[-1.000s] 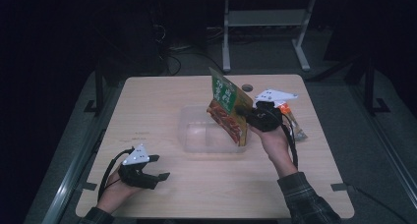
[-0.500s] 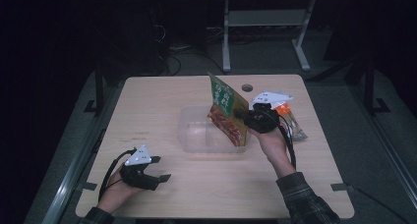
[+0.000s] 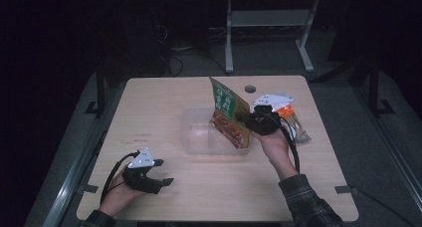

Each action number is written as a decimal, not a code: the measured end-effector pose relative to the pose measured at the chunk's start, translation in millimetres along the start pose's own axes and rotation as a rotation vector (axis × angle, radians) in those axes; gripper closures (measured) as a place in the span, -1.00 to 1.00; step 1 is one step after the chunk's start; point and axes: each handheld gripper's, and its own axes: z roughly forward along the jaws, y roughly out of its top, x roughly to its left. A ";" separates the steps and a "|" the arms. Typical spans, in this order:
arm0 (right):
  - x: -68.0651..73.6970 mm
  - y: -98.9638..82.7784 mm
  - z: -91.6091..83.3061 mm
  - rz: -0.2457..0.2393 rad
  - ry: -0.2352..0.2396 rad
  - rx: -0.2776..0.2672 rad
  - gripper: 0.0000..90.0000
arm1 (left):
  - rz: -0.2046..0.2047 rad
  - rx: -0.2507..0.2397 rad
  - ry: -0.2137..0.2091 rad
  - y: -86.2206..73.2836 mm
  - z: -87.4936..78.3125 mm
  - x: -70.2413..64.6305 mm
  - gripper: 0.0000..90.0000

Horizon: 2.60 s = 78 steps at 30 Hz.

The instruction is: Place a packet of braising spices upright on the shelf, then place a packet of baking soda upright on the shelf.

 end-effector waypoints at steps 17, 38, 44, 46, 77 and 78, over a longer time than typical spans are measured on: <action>-0.9 1.1 -0.3 0.014 0.034 0.000 0.49 | 0.014 0.013 -0.014 -0.1 3.6 -2.0 -0.48; 8.5 -8.9 -22.7 -0.045 0.067 0.056 0.17 | 0.018 0.008 -0.015 -0.1 4.3 -2.7 -0.48; 6.8 -20.7 -34.2 -0.060 0.086 0.073 0.14 | 0.027 0.019 -0.014 -0.4 3.0 -1.6 -0.48; 5.3 -23.7 -38.5 -0.063 0.085 0.077 0.13 | 0.024 0.017 -0.014 -0.4 3.4 -1.7 -0.48; -103.5 -69.2 -55.6 0.049 -0.194 0.199 0.97 | 0.031 0.031 -0.025 0.4 6.4 -4.3 -0.48; -108.3 -69.7 -53.4 0.051 -0.209 0.215 0.99 | 0.030 0.032 -0.026 0.5 6.5 -4.6 -0.48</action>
